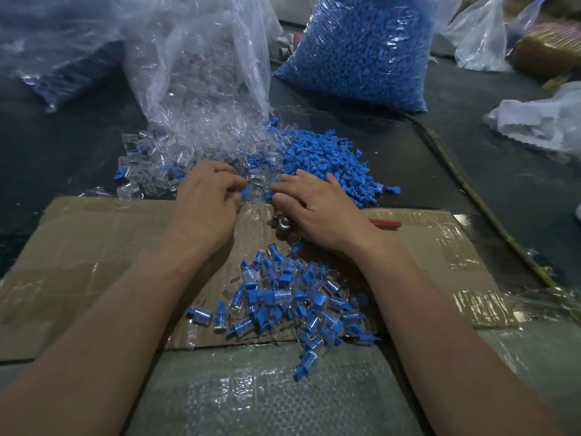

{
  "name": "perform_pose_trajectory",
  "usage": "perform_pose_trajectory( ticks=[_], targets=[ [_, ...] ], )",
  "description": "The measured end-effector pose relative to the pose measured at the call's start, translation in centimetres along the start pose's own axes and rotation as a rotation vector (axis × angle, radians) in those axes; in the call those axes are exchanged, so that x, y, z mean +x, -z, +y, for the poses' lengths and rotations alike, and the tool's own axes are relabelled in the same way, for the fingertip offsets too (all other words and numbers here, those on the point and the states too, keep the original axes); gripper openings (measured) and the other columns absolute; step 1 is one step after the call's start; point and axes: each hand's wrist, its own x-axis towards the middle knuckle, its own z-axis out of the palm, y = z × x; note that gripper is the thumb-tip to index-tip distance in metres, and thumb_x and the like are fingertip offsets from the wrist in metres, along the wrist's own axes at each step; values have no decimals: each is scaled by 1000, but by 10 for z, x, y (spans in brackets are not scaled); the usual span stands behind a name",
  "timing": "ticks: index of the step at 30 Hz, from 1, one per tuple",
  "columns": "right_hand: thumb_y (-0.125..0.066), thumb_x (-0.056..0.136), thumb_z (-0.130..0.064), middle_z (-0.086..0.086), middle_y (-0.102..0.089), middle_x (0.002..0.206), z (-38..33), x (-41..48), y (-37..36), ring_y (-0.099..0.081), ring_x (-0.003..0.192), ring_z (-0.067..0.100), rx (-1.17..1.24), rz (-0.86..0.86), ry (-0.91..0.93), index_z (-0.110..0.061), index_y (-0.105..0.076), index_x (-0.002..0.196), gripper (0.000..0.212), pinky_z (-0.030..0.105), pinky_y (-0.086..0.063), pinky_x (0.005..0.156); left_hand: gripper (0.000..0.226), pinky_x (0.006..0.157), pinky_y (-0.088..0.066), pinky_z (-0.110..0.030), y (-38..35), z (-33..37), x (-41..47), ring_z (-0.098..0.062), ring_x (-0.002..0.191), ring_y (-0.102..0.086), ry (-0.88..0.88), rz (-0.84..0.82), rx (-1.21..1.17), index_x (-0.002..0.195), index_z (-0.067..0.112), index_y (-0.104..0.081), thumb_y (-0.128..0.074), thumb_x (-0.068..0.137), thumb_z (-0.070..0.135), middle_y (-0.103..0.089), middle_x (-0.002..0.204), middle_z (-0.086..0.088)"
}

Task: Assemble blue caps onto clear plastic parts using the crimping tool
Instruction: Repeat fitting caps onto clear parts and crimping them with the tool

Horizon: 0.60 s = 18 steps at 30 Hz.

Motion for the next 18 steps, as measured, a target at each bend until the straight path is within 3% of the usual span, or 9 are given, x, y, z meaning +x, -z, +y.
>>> perform_pose_trajectory(
  ticks=[4, 9, 12, 15, 18],
  targets=[
    [-34, 96, -40, -3, -47, 138, -3, -2, 1, -29, 135, 12, 6, 36, 48, -21, -51, 128, 41, 42, -1, 112, 20, 87, -28, -21, 1, 1, 0, -18, 109, -49, -28, 17, -14, 105, 9, -69, -56, 89, 9, -64, 112, -7],
    [-38, 97, -31, -5, -52, 132, -7, -3, 2, -45, 119, 10, 101, 2, 75, -22, -46, 131, 36, 34, -7, 111, 15, 78, -26, -16, -5, -1, 0, -8, 92, -43, -12, 4, -98, 95, 12, -66, -54, 90, 7, -55, 98, 1],
    [-40, 97, -25, -3, -53, 131, -9, -4, 3, -47, 116, 11, 141, 5, 94, -23, -43, 134, 37, 30, -13, 108, 25, 88, -29, -18, -6, 1, 1, -11, 103, -45, -26, -16, -139, 113, 13, -60, -51, 91, 5, -55, 117, -4],
    [-42, 97, -22, -1, -52, 132, -10, -5, 3, -46, 116, 13, 166, 7, 98, -21, -42, 135, 39, 37, -23, 108, 51, 111, -20, -31, -9, 0, 1, -16, 133, -30, -79, -150, -111, 140, 21, -36, -48, 92, 6, -35, 146, -2],
    [-43, 96, -20, -1, -53, 131, -9, -4, 2, -46, 113, 9, 174, 17, 109, -18, -44, 134, 38, 31, -27, 105, 53, 115, -17, -36, -15, -4, 1, -16, 138, -24, -111, -249, -3, 143, 21, -29, -45, 94, 9, -29, 151, 0]
  ],
)
